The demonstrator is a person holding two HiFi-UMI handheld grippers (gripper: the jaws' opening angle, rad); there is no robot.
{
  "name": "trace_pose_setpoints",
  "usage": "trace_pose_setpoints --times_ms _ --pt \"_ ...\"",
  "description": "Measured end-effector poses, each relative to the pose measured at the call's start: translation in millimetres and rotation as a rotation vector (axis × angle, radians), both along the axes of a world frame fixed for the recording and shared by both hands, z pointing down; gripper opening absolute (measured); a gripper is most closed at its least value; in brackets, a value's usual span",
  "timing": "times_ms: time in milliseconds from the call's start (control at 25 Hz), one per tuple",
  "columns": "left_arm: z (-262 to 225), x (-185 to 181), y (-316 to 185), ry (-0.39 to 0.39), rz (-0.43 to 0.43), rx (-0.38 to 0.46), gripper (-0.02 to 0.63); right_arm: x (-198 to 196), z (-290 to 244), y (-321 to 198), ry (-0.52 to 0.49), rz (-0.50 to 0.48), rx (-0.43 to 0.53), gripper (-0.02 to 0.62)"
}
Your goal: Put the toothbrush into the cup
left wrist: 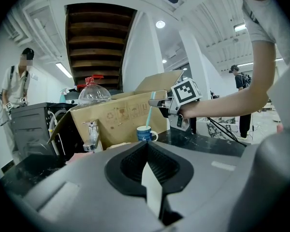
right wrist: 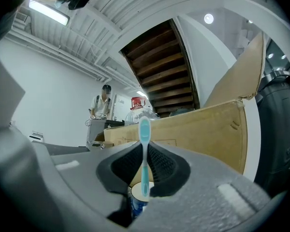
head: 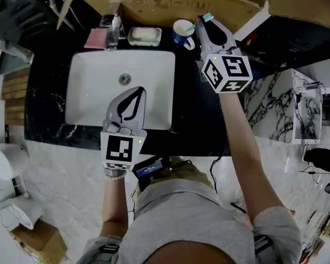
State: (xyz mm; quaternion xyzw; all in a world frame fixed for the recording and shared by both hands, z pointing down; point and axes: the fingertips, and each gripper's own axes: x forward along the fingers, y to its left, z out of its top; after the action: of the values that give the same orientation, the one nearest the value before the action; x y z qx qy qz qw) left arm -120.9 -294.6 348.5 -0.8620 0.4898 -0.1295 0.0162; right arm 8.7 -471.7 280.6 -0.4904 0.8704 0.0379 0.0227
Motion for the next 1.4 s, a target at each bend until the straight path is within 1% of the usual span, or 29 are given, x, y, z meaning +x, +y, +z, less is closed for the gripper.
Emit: trace_pose_setpoints --times_ms 280,680,920,1120,1400 --pt "3 -4 -1 0.0 -0.006 -0.01 0.011 -5 29 -12 -0.033 0.004 -0.077 0.029" --pt "6 -8 2 -0.003 -0.009 -0.016 0.011 -6 62 -21 -0.001 0.012 -0.149 0.029" --pt "5 -7 5 -0.005 -0.012 -0.013 0.011 -3 83 -22 -0.023 0.027 -0.238 0.031" --pt "8 -10 10 -0.004 -0.027 -0.027 0.011 -4 93 -22 -0.004 0.031 -0.277 0.032" --pt "11 -10 17 -0.005 -0.043 -0.041 0.011 -5 103 -18 0.003 0.017 -0.322 0.095"
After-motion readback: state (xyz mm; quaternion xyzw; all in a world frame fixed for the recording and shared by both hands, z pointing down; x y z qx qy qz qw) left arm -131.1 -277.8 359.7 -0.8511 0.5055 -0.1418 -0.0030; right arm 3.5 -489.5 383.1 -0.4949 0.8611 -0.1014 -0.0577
